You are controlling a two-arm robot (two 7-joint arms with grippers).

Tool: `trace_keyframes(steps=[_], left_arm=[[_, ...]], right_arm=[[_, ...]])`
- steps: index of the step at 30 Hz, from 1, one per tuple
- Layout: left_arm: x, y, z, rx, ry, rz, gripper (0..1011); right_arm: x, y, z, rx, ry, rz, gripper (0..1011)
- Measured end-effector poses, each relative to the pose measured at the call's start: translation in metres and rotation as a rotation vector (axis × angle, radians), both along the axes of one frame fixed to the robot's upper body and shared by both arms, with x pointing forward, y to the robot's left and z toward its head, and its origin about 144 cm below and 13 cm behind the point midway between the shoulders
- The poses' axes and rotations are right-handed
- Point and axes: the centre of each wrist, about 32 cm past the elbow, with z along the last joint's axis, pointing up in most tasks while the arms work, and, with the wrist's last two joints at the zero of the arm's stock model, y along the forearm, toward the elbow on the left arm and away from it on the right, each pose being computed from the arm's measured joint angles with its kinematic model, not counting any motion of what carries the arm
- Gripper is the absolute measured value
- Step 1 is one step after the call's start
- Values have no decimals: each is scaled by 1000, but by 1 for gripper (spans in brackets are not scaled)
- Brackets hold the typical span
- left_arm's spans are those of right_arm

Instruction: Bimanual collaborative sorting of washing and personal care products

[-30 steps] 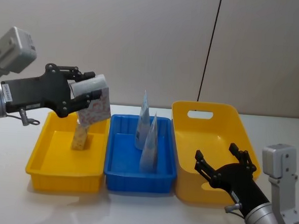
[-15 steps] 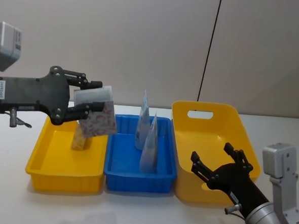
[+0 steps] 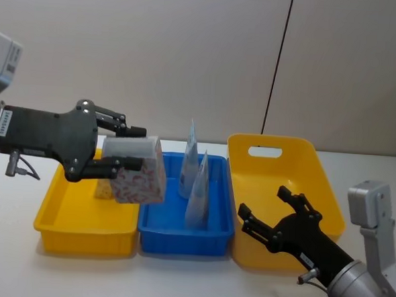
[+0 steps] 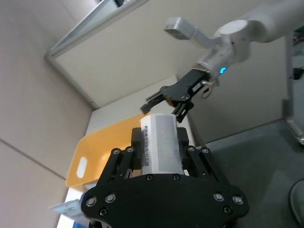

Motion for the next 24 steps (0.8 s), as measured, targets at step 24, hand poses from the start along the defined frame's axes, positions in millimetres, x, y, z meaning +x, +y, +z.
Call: trace_keyframes(steps=[24], left_arm=[[7, -9, -10, -1, 27, -75, 390]], right_arm=[[25, -17, 29, 16, 18, 341, 1002]])
